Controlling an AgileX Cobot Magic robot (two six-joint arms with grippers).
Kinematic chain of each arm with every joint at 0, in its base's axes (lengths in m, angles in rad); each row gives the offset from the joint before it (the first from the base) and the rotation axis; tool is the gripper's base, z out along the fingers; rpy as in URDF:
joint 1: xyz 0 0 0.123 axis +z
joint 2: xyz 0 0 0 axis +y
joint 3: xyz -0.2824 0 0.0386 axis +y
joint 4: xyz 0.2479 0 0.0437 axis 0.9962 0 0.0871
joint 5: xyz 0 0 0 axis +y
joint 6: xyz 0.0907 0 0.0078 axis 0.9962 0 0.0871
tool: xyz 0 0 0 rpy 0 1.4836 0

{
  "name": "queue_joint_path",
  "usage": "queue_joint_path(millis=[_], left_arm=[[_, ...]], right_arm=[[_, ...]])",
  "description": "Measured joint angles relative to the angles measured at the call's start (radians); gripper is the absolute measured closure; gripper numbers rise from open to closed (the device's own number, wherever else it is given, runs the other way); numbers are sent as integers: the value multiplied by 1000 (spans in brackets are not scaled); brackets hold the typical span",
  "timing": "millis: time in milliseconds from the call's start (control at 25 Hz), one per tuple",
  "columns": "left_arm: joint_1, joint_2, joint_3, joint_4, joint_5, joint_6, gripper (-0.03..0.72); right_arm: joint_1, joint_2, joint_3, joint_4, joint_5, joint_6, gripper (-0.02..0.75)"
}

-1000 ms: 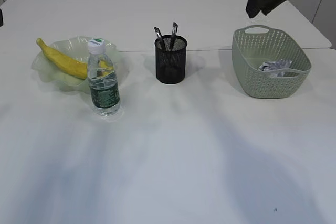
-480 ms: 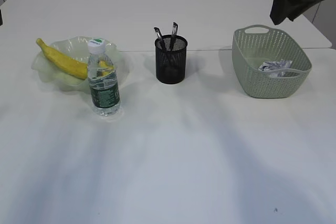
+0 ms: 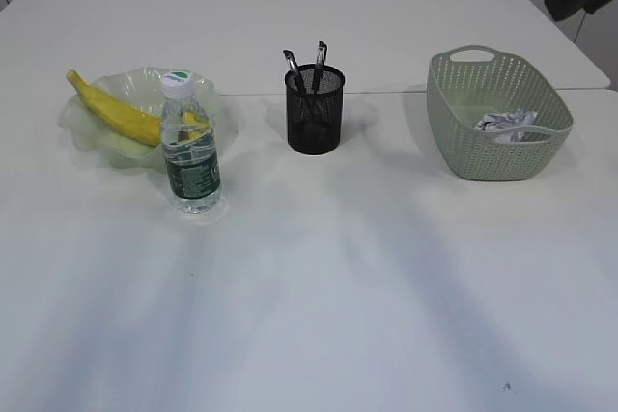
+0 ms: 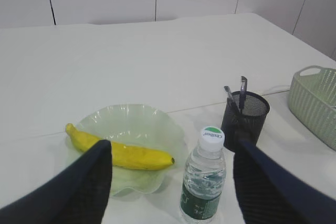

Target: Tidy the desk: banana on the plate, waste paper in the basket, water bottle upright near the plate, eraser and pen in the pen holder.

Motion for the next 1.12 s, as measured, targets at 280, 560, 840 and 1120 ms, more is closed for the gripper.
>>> queue_joint_path(millis=[280,560,840,1120], left_arm=[[0,-45,0,0,-4,-1,182],[0,-69,0,0,-14,-2,182],[0,-71,0,0,-39,-2,182],[0,-71,0,0,-40,-2,182]], right_arm=[[0,-92,82,-4,0,0,506],[0,-216,237,-44,0,16,505],[0,-364,411,-79,-31,58,504],[0,-487,550,-143,-87,147,502]])
